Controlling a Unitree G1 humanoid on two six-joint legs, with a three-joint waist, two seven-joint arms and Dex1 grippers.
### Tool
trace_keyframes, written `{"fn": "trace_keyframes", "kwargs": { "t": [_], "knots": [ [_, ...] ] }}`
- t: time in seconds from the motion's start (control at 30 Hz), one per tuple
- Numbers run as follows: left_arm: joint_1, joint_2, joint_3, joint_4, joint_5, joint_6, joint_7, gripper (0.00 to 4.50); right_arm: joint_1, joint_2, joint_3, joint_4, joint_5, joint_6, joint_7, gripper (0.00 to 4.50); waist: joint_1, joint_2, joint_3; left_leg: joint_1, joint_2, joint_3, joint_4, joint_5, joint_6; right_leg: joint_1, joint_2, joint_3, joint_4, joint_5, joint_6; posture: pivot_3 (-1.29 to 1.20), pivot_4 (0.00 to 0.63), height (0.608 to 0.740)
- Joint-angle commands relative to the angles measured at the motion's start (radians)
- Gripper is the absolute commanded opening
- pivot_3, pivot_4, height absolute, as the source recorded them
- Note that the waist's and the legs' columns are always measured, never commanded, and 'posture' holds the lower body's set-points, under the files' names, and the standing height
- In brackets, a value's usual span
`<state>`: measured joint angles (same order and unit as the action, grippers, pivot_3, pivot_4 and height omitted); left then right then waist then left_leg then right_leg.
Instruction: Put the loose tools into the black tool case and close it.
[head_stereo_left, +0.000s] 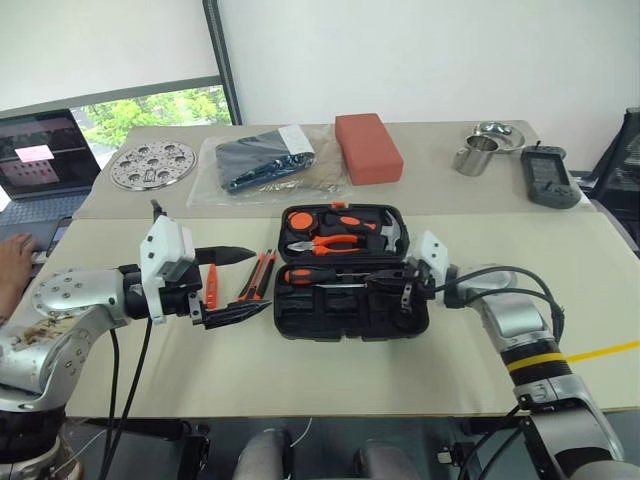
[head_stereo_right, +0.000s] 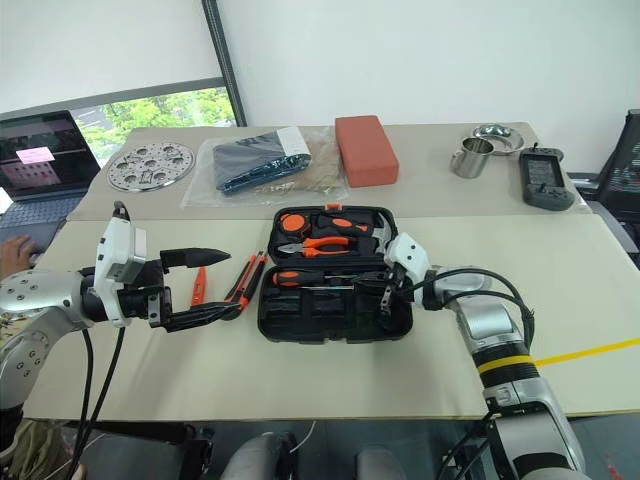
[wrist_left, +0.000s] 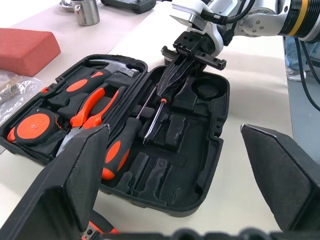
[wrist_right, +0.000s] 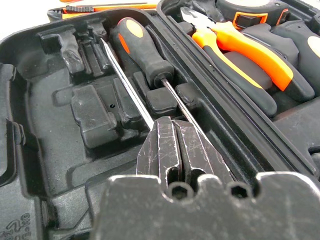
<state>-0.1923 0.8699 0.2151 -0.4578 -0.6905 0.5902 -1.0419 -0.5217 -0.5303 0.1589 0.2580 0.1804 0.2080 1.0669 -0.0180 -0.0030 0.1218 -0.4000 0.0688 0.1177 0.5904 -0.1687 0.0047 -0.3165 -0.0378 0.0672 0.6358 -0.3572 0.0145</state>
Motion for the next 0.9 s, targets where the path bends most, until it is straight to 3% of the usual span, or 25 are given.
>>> {"fn": "trace_keyframes", "kwargs": {
  "t": [0.03,0.57,0.9],
  "knots": [
    [-0.008,0.011,0.013,-0.012,-0.003,-0.017,-0.004,4.50,0.034,0.003,0.042,-0.008,-0.030,0.028,0.000,0.05,0.000,0.000,0.000,0.000,0.000,0.000,0.000,0.000,0.000,0.000,0.000,0.000,0.000,0.000,0.000,0.00,0.150,0.740],
    [-0.012,0.017,0.009,0.004,0.009,-0.020,-0.018,4.50,0.077,-0.013,0.111,0.013,-0.112,0.050,-0.055,0.05,-0.001,-0.007,-0.005,0.005,0.000,0.000,0.000,0.000,0.000,0.001,0.000,0.001,0.004,0.000,0.000,0.00,0.150,0.740],
    [-0.023,0.024,0.010,0.011,0.008,-0.016,-0.025,4.50,0.058,0.038,0.121,0.062,-0.162,0.117,-0.165,0.05,-0.006,-0.020,-0.014,0.015,0.002,0.000,-0.002,-0.005,-0.007,0.006,-0.005,0.001,0.004,-0.001,-0.003,0.00,0.150,0.740]
  ]
}}
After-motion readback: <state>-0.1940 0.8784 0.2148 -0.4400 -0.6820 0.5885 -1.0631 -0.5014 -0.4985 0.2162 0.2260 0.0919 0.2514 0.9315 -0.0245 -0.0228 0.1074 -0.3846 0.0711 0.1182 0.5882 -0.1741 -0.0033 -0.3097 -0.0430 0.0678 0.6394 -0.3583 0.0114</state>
